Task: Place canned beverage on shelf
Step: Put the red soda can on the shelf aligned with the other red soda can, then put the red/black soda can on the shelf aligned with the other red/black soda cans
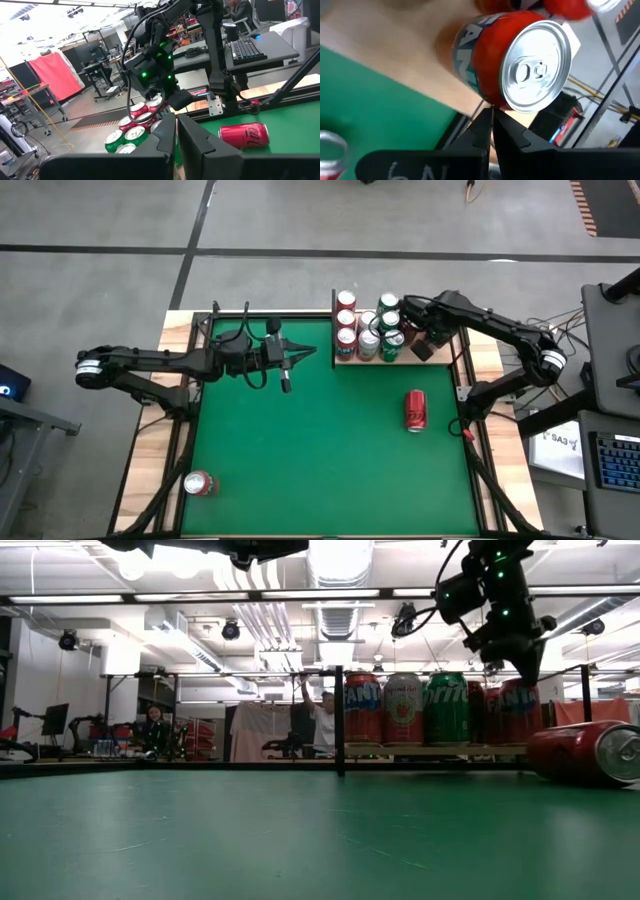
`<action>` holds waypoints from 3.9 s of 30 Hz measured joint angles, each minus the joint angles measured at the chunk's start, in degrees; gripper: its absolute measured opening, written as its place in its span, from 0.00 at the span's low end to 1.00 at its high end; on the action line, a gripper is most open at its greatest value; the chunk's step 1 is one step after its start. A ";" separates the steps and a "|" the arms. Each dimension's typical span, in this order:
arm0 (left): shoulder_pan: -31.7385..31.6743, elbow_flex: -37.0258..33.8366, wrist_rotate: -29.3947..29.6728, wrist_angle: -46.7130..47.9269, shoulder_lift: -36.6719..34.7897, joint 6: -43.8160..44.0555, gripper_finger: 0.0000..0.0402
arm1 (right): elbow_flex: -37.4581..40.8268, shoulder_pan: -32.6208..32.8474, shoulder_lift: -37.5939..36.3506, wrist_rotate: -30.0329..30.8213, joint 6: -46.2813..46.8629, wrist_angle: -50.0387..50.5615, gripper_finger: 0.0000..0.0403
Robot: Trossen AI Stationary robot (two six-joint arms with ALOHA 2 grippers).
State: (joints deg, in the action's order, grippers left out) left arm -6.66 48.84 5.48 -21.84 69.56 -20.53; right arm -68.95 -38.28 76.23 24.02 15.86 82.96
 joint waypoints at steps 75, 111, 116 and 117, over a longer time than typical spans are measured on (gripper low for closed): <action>19.02 -5.05 -1.16 -4.63 0.09 16.61 0.00 | -2.87 48.15 7.64 -20.05 50.80 1.17 0.84; 18.99 -5.03 5.15 -3.66 0.09 13.91 0.00 | 29.17 48.76 2.07 -19.54 62.26 -38.35 0.81; 18.99 -5.03 5.15 -3.63 0.09 13.79 0.00 | 31.70 48.78 3.73 -19.32 60.97 -42.19 0.79; 18.99 -5.03 5.15 -3.63 0.09 13.79 0.00 | 31.95 48.78 4.18 -19.12 60.47 -42.30 0.77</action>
State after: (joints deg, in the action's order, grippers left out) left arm 12.34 43.81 10.63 -25.47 69.65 -6.74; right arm -37.00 10.50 80.41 4.90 76.34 40.65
